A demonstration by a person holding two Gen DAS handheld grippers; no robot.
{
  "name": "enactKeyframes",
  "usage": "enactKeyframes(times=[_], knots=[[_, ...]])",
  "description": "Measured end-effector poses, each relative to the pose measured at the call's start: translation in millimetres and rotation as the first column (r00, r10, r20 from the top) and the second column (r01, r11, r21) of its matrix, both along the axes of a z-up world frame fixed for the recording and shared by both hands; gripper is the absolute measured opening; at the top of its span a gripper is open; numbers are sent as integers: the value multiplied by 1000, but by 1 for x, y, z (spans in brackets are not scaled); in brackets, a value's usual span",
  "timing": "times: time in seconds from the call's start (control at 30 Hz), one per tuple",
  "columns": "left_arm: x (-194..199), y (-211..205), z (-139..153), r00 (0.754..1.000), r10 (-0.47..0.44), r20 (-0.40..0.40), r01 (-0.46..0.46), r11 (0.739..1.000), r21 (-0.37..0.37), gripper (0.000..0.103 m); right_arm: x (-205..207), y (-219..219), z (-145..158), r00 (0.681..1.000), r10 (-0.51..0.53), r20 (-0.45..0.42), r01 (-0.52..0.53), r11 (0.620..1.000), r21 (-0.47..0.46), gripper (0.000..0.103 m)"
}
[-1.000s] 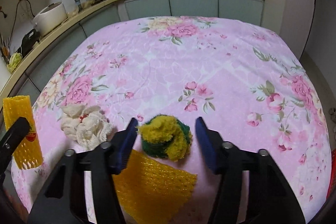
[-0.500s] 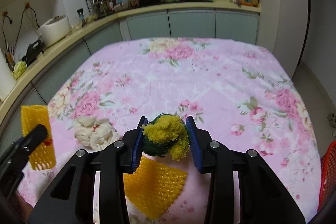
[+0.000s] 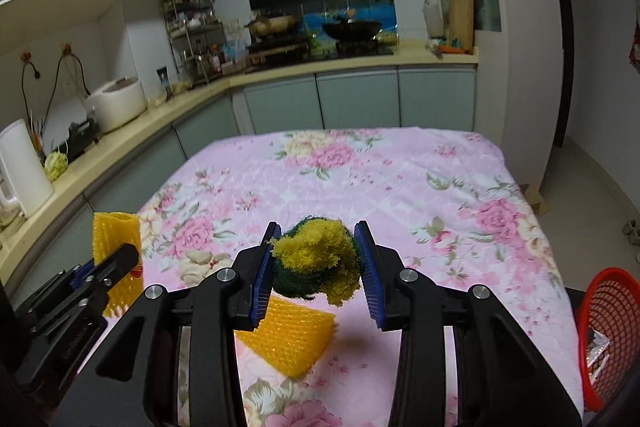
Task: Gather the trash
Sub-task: 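Carry the foam net and scrubber toward the red basket with both tools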
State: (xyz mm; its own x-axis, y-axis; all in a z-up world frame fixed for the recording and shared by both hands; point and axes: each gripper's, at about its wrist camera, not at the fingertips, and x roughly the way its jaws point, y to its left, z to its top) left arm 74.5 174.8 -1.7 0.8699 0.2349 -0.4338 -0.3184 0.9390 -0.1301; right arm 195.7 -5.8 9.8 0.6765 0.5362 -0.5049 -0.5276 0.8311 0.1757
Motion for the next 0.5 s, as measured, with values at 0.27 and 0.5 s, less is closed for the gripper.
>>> enactKeyframes(times=[0.27,0.5], knots=[[4,-29,14,998,-48,33,46,997,62,17,-16,-36,18,996,-49,72,47,998,38,37],[9,-60,26,993,-109,53,102,988,117,17,-21,-71,29,989,-103,104,96,993,69,37]])
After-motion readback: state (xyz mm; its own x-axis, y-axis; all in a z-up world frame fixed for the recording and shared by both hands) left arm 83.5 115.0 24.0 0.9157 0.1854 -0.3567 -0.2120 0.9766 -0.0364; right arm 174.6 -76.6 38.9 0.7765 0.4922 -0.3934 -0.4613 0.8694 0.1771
